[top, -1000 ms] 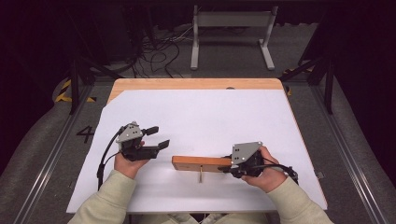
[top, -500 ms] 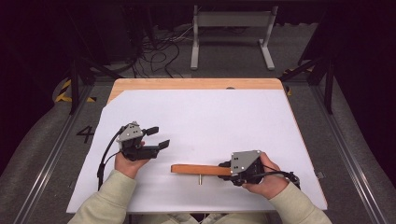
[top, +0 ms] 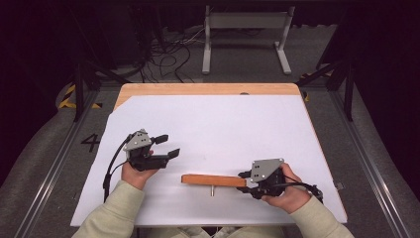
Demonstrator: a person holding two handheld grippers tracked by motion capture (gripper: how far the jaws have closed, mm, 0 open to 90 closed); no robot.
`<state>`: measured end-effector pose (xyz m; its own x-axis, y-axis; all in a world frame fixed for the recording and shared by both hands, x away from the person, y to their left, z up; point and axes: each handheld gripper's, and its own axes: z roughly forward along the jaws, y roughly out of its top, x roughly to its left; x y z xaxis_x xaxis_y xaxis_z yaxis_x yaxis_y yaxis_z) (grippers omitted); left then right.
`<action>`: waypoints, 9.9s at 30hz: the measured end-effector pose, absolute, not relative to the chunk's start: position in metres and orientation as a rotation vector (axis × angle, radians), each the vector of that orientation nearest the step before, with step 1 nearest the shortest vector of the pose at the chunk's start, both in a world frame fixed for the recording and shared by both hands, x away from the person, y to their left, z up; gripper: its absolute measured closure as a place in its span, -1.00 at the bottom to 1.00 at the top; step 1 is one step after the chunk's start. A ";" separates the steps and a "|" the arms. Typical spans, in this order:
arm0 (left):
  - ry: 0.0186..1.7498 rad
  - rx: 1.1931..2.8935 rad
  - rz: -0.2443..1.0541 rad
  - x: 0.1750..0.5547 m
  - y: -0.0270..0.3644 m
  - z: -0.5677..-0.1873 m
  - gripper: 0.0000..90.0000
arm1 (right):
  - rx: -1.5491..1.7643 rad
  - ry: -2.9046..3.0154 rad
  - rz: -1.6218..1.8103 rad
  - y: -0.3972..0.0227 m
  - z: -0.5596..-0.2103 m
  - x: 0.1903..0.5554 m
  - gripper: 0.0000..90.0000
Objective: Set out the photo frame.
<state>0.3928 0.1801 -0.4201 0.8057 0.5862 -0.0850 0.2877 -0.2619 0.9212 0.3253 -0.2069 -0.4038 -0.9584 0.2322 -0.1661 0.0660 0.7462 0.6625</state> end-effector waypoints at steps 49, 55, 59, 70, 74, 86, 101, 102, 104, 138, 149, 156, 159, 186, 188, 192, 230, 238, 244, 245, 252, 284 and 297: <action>0.670 1.874 0.343 0.393 0.179 -0.422 -0.35 | 0.655 2.728 1.065 -0.208 -0.448 0.354 1.00; 0.675 1.872 0.344 0.393 0.180 -0.422 -0.35 | 0.729 2.694 1.115 -0.208 -0.447 0.368 1.00; 0.680 1.873 0.344 0.392 0.181 -0.422 -0.35 | 0.764 2.667 1.133 -0.208 -0.446 0.376 1.00; 0.701 1.877 0.355 0.387 0.187 -0.425 -0.31 | 0.804 2.614 1.156 -0.199 -0.446 0.397 1.00; 0.709 1.886 0.352 0.385 0.188 -0.426 -0.27 | 0.807 2.604 1.156 -0.193 -0.445 0.404 1.00; 0.696 1.929 0.336 0.384 0.186 -0.427 0.02 | 0.813 2.565 1.175 -0.179 -0.450 0.419 1.00; 0.683 1.948 0.317 0.384 0.183 -0.427 0.12 | 0.800 2.597 1.177 -0.157 -0.455 0.441 1.00; 0.680 1.949 0.318 0.384 0.183 -0.427 0.12 | 0.798 2.599 1.181 -0.156 -0.455 0.442 1.00; 0.680 1.949 0.317 0.384 0.183 -0.427 0.12 | 0.802 2.602 1.180 -0.155 -0.455 0.444 1.00; 0.673 1.942 0.312 0.386 0.184 -0.427 0.12 | 0.712 2.700 1.241 -0.095 -0.456 0.468 1.00; 0.681 1.936 0.315 0.386 0.184 -0.425 0.06 | 0.787 2.608 1.183 -0.121 -0.429 0.457 0.60; 0.694 1.930 0.318 0.387 0.184 -0.424 0.00 | 0.816 2.547 1.176 -0.138 -0.408 0.444 0.32; 0.690 1.933 0.327 0.387 0.183 -0.424 -0.01 | 0.837 2.528 1.195 -0.145 -0.397 0.437 0.23; 0.710 1.940 0.346 0.384 0.188 -0.425 -0.04 | 0.893 2.581 1.170 -0.138 -0.344 0.397 -0.56; 0.714 1.939 0.343 0.384 0.188 -0.425 -0.04 | 0.903 2.583 1.168 -0.136 -0.343 0.396 -0.58; 0.710 1.945 0.344 0.384 0.187 -0.425 -0.04 | 0.914 2.630 1.141 -0.127 -0.345 0.396 -0.68; 0.715 1.954 0.347 0.385 0.187 -0.426 -0.07 | 1.012 2.847 0.975 -0.084 -0.382 0.413 -0.24; 0.717 1.948 0.347 0.385 0.187 -0.426 -0.07 | 1.070 2.841 0.964 -0.085 -0.382 0.414 -0.12; 0.719 1.942 0.344 0.384 0.187 -0.426 -0.06 | 1.176 2.860 0.938 -0.085 -0.382 0.416 0.02; 0.718 1.943 0.343 0.384 0.188 -0.425 -0.06 | 1.193 2.859 0.928 -0.085 -0.381 0.416 0.08; 0.718 1.942 0.344 0.384 0.188 -0.425 -0.05 | 1.224 2.858 0.901 -0.086 -0.378 0.416 0.31; 0.750 1.912 0.353 0.381 0.199 -0.425 -0.05 | 0.646 3.091 0.761 -0.099 -0.327 0.442 0.59; 0.746 1.915 0.360 0.382 0.199 -0.425 -0.04 | 0.260 3.148 0.751 -0.108 -0.326 0.464 0.59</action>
<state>0.3819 0.1989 -0.4248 0.7646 0.6403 -0.0743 0.3399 -0.3026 0.8905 0.4641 -0.1084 -0.3260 -0.9816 0.1306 0.1390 0.1793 0.8804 0.4390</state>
